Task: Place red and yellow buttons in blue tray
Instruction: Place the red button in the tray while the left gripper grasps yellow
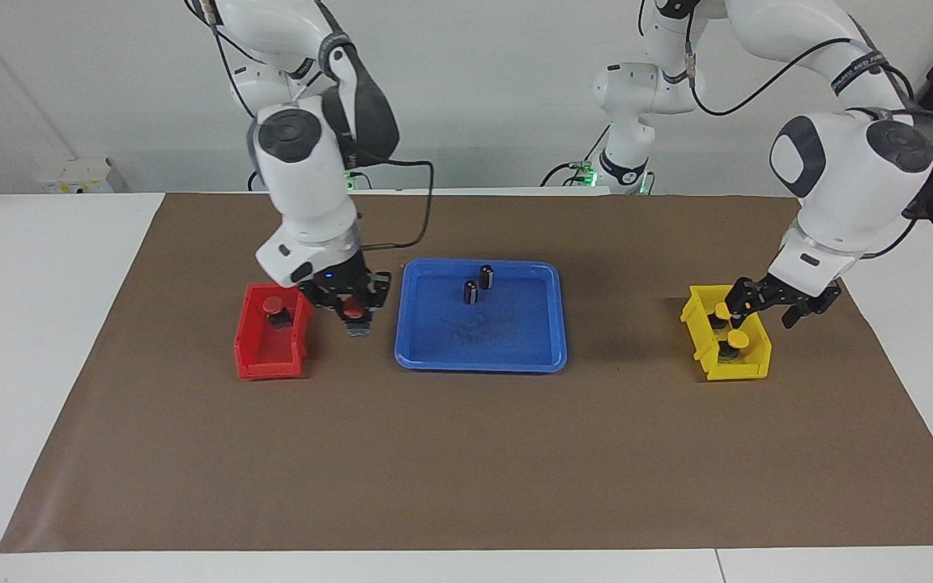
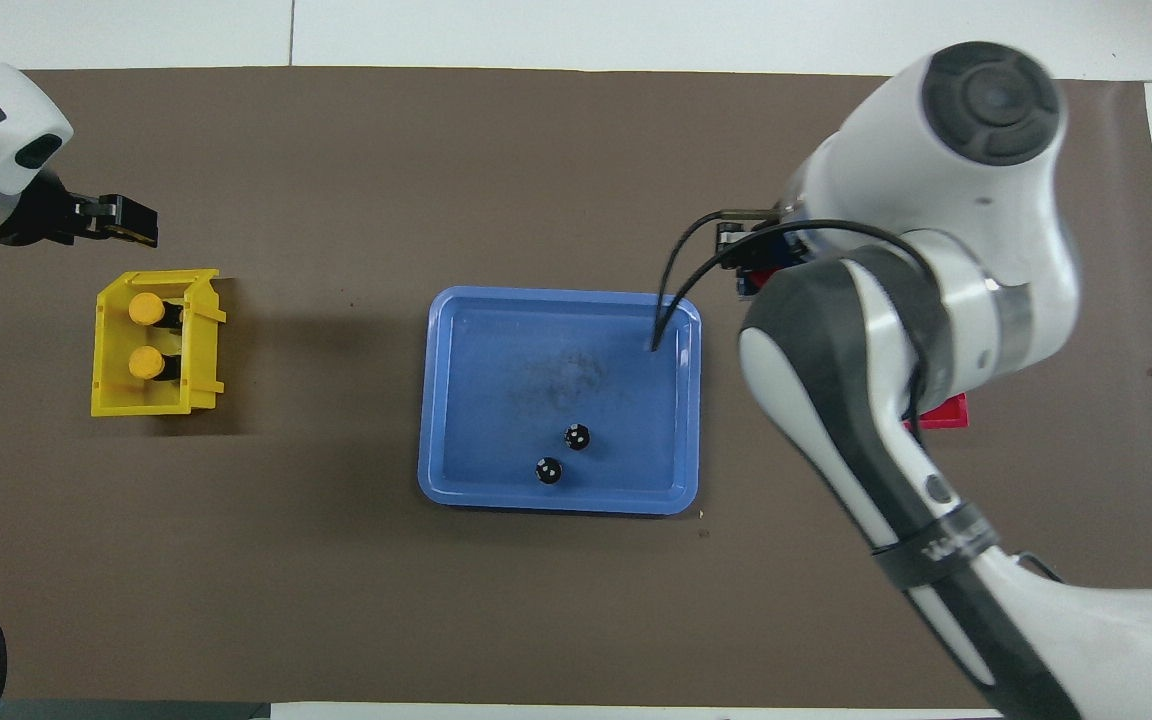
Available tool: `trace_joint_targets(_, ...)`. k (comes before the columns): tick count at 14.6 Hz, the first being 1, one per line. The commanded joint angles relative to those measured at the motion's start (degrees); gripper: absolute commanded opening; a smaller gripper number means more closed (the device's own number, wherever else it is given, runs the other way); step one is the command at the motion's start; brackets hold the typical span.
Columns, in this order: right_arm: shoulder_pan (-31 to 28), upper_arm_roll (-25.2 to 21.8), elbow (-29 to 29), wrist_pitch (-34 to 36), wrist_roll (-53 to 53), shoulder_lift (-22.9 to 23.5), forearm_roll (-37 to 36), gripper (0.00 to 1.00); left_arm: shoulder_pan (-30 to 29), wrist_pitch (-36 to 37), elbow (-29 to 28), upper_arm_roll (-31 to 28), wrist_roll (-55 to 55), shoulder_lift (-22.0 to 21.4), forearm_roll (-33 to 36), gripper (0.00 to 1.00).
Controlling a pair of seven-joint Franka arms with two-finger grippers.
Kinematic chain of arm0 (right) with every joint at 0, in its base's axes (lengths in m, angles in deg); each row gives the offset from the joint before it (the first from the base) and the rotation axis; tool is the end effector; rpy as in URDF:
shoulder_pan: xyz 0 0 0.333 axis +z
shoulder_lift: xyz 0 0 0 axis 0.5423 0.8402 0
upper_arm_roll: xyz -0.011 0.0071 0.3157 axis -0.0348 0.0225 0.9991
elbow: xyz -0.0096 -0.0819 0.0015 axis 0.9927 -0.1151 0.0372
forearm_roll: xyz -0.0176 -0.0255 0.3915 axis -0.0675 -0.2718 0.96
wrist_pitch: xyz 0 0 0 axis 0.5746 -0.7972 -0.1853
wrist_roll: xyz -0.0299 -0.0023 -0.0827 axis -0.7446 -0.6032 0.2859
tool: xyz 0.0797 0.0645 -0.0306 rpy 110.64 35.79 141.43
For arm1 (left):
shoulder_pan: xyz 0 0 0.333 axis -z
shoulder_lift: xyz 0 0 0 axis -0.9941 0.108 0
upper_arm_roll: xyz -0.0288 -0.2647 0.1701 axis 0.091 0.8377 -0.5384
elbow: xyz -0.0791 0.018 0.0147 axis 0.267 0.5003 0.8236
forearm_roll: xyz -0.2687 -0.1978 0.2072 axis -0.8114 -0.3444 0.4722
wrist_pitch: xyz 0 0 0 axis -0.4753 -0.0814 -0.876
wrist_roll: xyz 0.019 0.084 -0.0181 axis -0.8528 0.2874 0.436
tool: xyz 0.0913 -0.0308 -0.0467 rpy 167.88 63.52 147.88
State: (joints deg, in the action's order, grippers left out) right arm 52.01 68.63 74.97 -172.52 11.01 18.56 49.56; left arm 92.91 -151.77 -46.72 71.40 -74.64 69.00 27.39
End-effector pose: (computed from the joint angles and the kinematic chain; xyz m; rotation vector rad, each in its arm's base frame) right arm 0.5974 0.2608 0.4701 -3.0799 0.1783 -0.0616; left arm 0.6282 -0.0340 0.4717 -3.1079 0.1848 -0.1256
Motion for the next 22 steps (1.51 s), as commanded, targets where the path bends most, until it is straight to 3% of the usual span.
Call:
trace_joint_targets(1,5.94,-0.35,-1.97,-4.31,-8.42,4.98,-0.67,0.35,-0.76,-3.85,-3.13,0.07,1.03,-0.51,0.46,0.74)
trace_joint_targets(4,10.0,-0.35,-1.1,-7.49,-13.27,7.1,-0.85,0.36,-2.61,-5.08,-4.44,0.07,0.85,0.2,-1.83,0.69)
trace_joint_targets(7,10.36,-0.27,2.5,-11.27,-13.19,7.28,-0.85,0.38,-2.52,-9.3,-9.89,0.07,1.12,-0.77,-1.92,0.69)
trace_joint_targets(14,11.24,-0.27,7.52,-17.34,-13.19,7.1,-0.94,0.43,-3.84,-10.44,-11.83,0.07,1.29,-0.24,-2.0,0.68)
trace_joint_targets(17,11.24,-0.27,7.96,-17.43,-13.19,7.02,-0.94,0.57,-3.75,-10.53,-13.15,0.07,1.38,-0.59,-2.0,0.68)
trace_joint_targets(19,11.07,-0.35,7.26,-16.47,-13.1,7.1,-0.94,0.75,-3.84,-10.71,-14.29,0.07,1.12,-0.86,-1.92,0.68)
trace_joint_targets(22,9.23,-0.97,2.1,-10.43,-12.32,6.58,-2.5,0.82,-3.84,-11.67,-15.26,-0.02,0.94,-1.03,-1.92,0.68)
